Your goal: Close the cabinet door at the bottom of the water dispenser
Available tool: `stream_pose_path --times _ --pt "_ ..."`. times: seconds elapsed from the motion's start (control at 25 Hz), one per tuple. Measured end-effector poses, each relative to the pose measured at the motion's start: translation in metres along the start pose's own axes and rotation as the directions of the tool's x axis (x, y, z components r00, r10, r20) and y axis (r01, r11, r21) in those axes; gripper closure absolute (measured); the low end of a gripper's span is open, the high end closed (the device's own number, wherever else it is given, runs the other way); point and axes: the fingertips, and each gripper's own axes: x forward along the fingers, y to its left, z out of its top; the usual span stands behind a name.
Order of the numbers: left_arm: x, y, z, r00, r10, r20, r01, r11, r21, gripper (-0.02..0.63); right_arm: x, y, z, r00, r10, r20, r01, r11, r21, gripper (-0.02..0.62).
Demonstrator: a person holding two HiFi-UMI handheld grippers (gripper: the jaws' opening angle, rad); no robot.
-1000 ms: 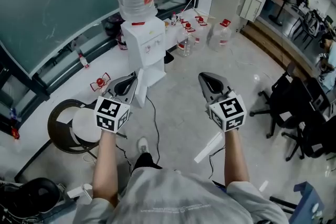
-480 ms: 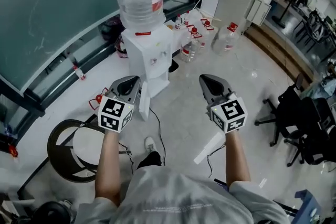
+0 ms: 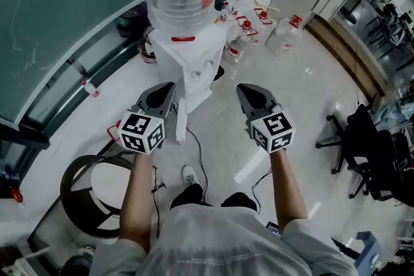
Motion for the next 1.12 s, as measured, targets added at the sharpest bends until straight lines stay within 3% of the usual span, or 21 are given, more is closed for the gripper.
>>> stream_pose_path --times 0.16,0.28,0.44,0.64,0.76,0.84,0.96,1.12 --pt "0.020 0.035 -0.072 0.990 0.064 -0.126 -0.064 0.998 0.003 0.586 0.066 0.013 -0.051 0.996 0.063 -0.056 -0.061 0.997 0.044 0.553" --pt "0.024 0.051 -0.131 0.972 0.095 -0.215 -0.095 0.995 0.009 0.586 0.106 0.032 -0.115 0.981 0.151 -0.125 -0.141 0.986 0.084 0.491" --pt "0.023 0.078 -0.213 0.939 0.182 -0.292 -0.181 0.983 0.028 0.585 0.153 0.061 -0.219 0.939 0.259 -0.226 -0.236 0.964 0.124 0.429" --pt "0.020 0.102 -0.334 0.883 0.278 -0.377 -0.319 0.946 -0.050 0.585 0.191 0.095 -0.361 0.865 0.358 -0.353 -0.310 0.932 0.186 0.407" --pt "0.016 0.108 -0.405 0.852 0.293 -0.434 -0.360 0.930 -0.078 0.585 0.211 0.121 -0.433 0.827 0.403 -0.392 -0.333 0.913 0.237 0.386" --pt "0.011 0.108 -0.448 0.834 0.291 -0.469 -0.379 0.920 -0.103 0.584 0.220 0.145 -0.474 0.787 0.451 -0.421 -0.366 0.890 0.270 0.376" --pt "0.006 0.107 -0.497 0.815 0.268 -0.514 -0.378 0.917 -0.123 0.584 0.232 0.182 -0.522 0.738 0.504 -0.449 -0.395 0.862 0.318 0.360" --pt "-0.005 0.111 -0.547 0.790 0.248 -0.561 -0.381 0.915 -0.133 0.584 0.247 0.221 -0.572 0.737 0.493 -0.463 -0.361 0.866 0.346 0.319"
